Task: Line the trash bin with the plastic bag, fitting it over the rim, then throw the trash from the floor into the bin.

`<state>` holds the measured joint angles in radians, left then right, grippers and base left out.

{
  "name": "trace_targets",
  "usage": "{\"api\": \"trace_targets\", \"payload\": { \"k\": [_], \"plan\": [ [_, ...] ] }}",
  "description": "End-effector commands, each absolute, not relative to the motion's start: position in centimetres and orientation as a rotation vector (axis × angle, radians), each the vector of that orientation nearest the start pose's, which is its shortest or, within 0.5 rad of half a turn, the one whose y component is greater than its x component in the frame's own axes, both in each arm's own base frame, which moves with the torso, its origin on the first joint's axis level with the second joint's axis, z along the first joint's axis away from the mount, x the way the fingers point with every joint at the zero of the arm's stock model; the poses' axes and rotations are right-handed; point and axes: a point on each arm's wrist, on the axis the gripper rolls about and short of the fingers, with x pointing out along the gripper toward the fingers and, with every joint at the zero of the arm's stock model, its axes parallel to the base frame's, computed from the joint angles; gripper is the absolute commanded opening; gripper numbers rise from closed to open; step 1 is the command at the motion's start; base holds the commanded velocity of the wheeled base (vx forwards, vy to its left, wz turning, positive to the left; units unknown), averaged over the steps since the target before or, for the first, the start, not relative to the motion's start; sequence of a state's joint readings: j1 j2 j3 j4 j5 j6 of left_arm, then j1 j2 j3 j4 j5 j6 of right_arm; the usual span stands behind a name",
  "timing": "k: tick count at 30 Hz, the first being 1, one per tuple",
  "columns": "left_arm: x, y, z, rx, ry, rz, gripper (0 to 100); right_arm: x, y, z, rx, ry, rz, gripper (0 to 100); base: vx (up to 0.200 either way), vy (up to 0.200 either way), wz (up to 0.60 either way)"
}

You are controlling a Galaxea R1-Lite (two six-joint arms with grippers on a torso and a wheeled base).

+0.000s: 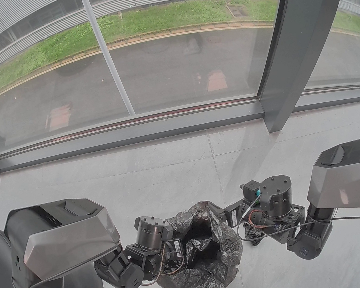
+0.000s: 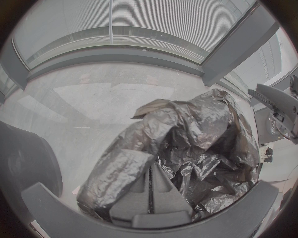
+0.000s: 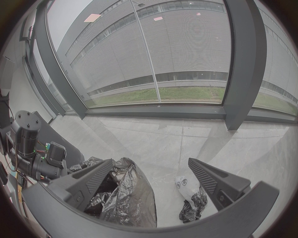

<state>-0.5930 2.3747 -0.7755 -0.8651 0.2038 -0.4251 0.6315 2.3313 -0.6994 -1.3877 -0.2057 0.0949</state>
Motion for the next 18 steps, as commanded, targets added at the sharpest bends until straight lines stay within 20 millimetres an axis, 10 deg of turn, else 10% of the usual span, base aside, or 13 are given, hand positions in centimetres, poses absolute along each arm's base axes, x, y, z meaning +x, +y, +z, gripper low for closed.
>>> {"api": "trace_targets", "payload": {
  "k": [1, 18],
  "plan": [
    [30.5, -19.9, -4.1, -0.101, 0.735, -0.189, 0, 30.2, 21.5, 0.9, -0.009, 0.238, 0.412, 100, 0.0, 0.0, 0.0],
    [26.8, -22.3, -1.8, -0.083, 0.711, -0.273, 0, 30.2, 21.6, 0.8, -0.01, 0.229, 0.413, 100, 0.0, 0.0, 0.0]
  ]
}}
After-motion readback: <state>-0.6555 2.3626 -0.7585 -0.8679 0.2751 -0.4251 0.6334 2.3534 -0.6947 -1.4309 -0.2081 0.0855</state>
